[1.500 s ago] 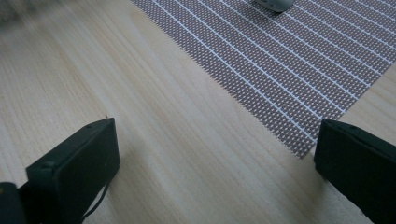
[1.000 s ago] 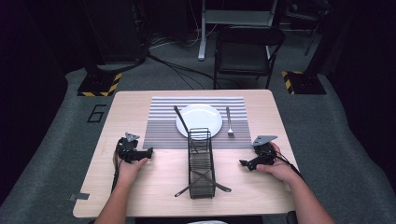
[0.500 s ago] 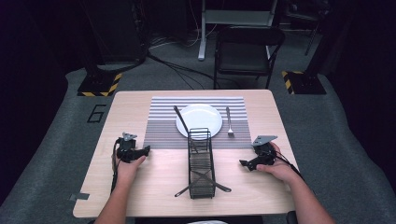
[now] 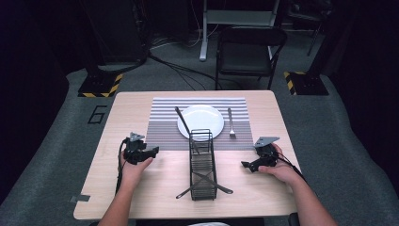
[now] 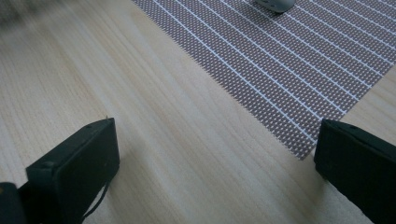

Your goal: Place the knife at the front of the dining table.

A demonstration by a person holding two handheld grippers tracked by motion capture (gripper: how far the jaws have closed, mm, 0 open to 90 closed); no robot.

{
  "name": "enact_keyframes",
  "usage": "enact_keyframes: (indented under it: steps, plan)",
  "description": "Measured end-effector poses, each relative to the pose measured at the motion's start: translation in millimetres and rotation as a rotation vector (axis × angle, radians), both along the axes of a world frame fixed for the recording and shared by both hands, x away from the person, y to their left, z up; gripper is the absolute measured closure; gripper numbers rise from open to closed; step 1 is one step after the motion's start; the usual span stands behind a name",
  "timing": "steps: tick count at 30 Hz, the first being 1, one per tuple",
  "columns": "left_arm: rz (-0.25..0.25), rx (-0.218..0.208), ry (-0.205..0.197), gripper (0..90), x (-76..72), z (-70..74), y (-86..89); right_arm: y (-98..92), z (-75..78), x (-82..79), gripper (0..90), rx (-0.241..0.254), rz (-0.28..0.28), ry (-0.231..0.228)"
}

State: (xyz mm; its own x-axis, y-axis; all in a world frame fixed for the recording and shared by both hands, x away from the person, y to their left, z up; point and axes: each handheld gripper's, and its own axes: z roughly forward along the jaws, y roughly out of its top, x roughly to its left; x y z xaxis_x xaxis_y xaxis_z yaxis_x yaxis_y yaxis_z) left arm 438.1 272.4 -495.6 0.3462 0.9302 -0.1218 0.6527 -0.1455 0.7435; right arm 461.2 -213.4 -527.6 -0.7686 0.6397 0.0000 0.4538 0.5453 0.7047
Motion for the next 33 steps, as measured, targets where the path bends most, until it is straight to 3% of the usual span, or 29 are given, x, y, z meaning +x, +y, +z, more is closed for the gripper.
enact_keyframes:
  steps: [4, 6, 18, 24, 33]
  plan:
    - [-0.015, -0.002, -0.016, 38.4, -1.9, 6.4, -4.9, 0.0, 0.0, 0.0, 0.0, 0.0, 0.0, 0.0]
    - [-0.025, -0.003, 0.0, 39.8, -4.3, 10.8, -7.7, -0.1, 0.0, 0.0, 0.0, 0.0, 0.001, 0.0]
    - [-0.062, -0.025, -0.011, 44.3, -8.0, 22.8, -17.2, 0.0, 0.0, -0.3, 0.0, 0.001, -0.002, 0.002]
    - [-0.06, -0.015, -0.025, 43.7, -9.3, 27.2, -20.6, 0.1, 0.0, -0.3, 0.0, 0.001, -0.002, 0.003]
    - [-0.077, -0.034, -0.025, 46.4, -13.1, 42.9, -26.2, 0.1, 0.0, -0.3, 0.0, 0.001, -0.002, 0.002]
